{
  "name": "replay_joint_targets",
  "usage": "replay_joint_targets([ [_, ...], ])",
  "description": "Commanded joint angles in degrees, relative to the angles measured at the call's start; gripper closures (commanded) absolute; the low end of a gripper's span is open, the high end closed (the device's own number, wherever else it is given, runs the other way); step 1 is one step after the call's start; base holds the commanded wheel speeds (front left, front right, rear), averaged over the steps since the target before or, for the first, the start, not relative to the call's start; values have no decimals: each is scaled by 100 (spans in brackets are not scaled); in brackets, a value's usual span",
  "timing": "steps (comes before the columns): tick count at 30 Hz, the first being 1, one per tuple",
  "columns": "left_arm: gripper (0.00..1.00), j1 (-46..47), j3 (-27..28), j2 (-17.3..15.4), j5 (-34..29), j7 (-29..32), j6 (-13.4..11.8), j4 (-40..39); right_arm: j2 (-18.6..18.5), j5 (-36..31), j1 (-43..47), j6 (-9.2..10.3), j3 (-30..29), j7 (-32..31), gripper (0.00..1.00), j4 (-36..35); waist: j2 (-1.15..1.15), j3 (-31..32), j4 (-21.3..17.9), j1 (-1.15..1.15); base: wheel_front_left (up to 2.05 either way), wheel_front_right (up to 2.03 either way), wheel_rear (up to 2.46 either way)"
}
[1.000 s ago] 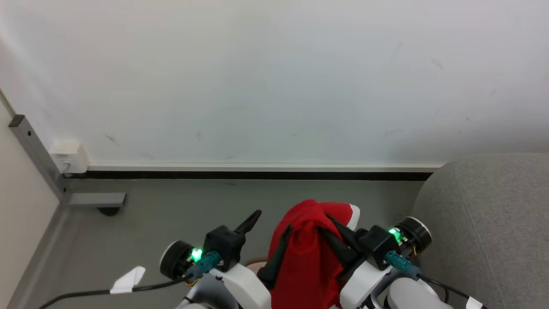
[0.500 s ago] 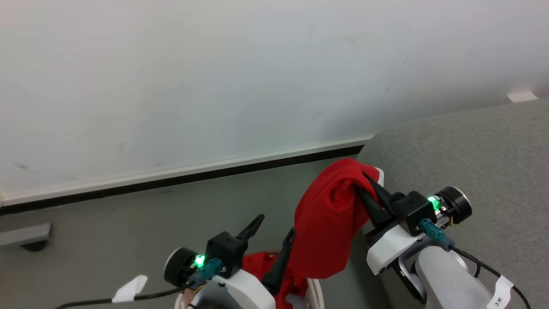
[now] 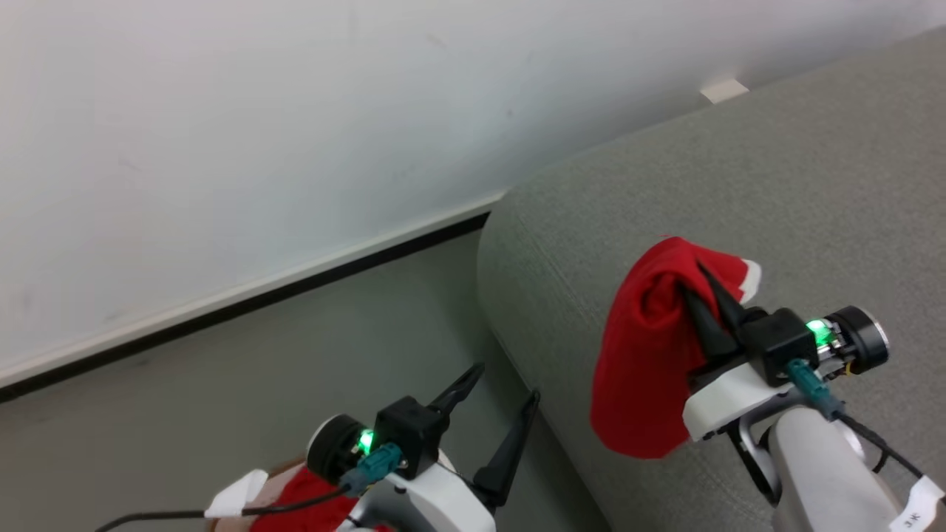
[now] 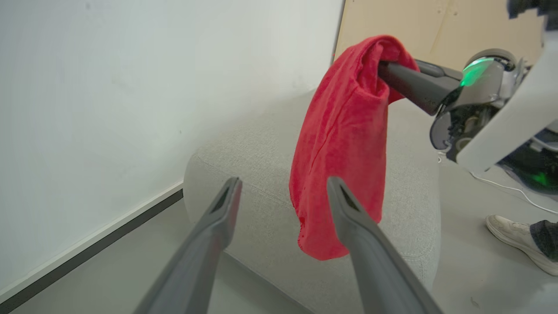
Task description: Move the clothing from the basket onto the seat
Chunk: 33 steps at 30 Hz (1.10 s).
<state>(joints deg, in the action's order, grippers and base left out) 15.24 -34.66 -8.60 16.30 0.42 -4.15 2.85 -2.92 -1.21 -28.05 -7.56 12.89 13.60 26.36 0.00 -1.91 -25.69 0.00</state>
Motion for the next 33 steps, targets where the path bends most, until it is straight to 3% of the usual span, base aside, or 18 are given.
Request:
replay_joint_targets([
  [1,0,133,-7,-42,6,17,17,-57,6,-69,29,14,-160,-35,100,-142,0,-298,-111,0,0,0,0],
  [6,0,444,-66,-93,-125,121,106,-134,2,-159,-144,14,-609,-96,100,-464,0,-841,15,0,0,0,0],
  [11,0,1127,-118,-184,-337,314,310,-295,-112,-290,-841,15,-1298,-201,100,-920,0,-1847,367,0,0,0,0],
  [18,0,2266,-86,-239,-549,396,641,-496,-956,-483,-2563,14,-2351,-795,100,-1186,0,-3403,992,0,0,0,0],
  [23,0,2821,-25,-215,-622,255,753,-437,-1750,-574,-3574,15,-3012,-1236,100,-838,0,-4136,1412,0,0,0,0],
  [27,0,2999,1,-196,-617,57,777,-324,-2183,-647,-3822,15,-3545,-1488,100,-301,0,-4350,1624,0,0,0,0],
  [29,0,3022,-2,-190,-609,-21,776,-243,-2251,-819,-3675,14,-3703,-1561,100,36,0,-4363,1694,0,0,0,0],
  [33,0,2950,-15,-202,-580,-135,741,-71,-2002,-1172,-3281,15,-4199,-1394,100,736,0,-4262,1756,0,0,0,0],
])
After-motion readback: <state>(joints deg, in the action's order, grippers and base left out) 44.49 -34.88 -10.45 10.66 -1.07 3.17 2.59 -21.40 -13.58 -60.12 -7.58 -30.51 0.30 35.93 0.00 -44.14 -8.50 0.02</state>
